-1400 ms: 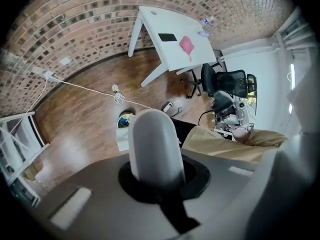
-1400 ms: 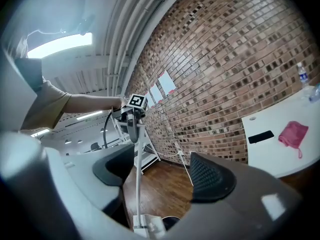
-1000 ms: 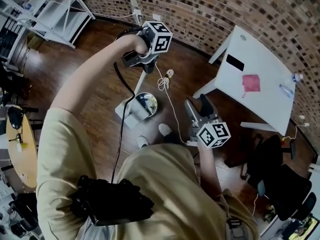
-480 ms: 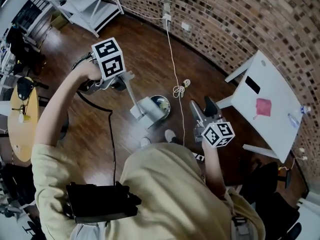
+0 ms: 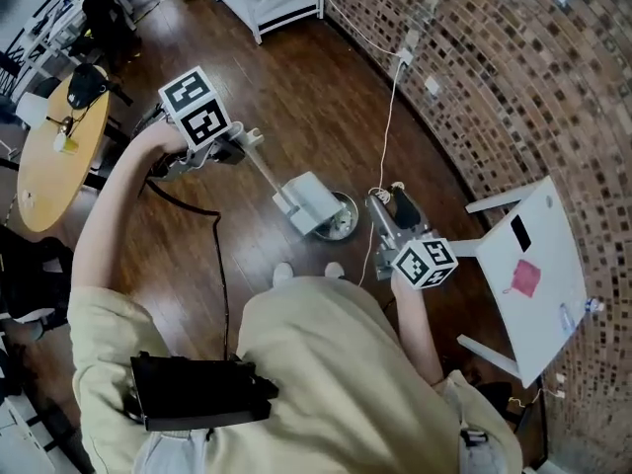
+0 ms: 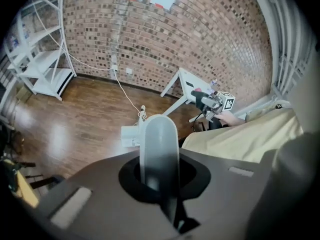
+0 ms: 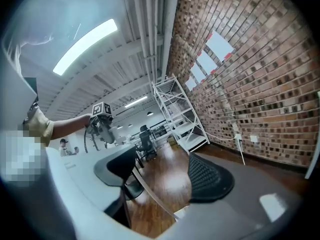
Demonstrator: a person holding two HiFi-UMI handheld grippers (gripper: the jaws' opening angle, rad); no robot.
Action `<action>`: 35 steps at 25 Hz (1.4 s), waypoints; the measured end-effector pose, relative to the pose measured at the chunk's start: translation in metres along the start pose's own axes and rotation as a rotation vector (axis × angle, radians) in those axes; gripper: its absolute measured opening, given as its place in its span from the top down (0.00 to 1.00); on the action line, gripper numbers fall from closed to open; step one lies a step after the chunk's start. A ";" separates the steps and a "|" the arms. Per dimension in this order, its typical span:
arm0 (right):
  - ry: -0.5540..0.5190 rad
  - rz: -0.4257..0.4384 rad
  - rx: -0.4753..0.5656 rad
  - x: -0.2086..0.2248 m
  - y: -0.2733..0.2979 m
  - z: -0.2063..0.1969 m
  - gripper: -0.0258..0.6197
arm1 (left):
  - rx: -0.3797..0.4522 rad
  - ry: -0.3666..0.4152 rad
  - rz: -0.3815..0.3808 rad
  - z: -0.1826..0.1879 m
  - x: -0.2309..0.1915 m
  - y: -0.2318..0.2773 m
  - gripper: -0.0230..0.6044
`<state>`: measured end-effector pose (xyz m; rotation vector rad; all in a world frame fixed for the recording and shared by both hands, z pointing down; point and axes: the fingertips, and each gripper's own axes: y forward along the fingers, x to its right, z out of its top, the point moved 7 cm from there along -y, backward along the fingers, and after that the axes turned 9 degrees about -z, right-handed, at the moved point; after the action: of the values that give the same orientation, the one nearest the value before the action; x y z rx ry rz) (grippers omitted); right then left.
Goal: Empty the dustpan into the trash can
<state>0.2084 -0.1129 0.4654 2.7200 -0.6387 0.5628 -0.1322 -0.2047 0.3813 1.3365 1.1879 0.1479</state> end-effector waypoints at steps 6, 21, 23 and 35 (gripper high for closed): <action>-0.012 0.027 -0.053 -0.015 0.012 -0.011 0.48 | 0.109 -0.107 0.065 -0.052 -0.030 -0.010 0.96; -0.021 -0.021 -0.086 -0.038 0.008 -0.038 0.50 | 0.253 -0.306 0.264 -0.136 -0.162 0.112 0.96; -0.024 -0.024 -0.090 -0.040 0.005 -0.041 0.50 | 0.310 -0.379 0.302 -0.148 -0.182 0.133 0.96; -0.054 -0.136 -0.089 -0.033 -0.017 -0.044 0.50 | 0.219 -0.350 0.589 -0.216 -0.219 0.249 0.96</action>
<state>0.1760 -0.0700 0.4869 2.6773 -0.4749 0.4191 -0.2581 -0.1332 0.7494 1.7957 0.5039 0.1973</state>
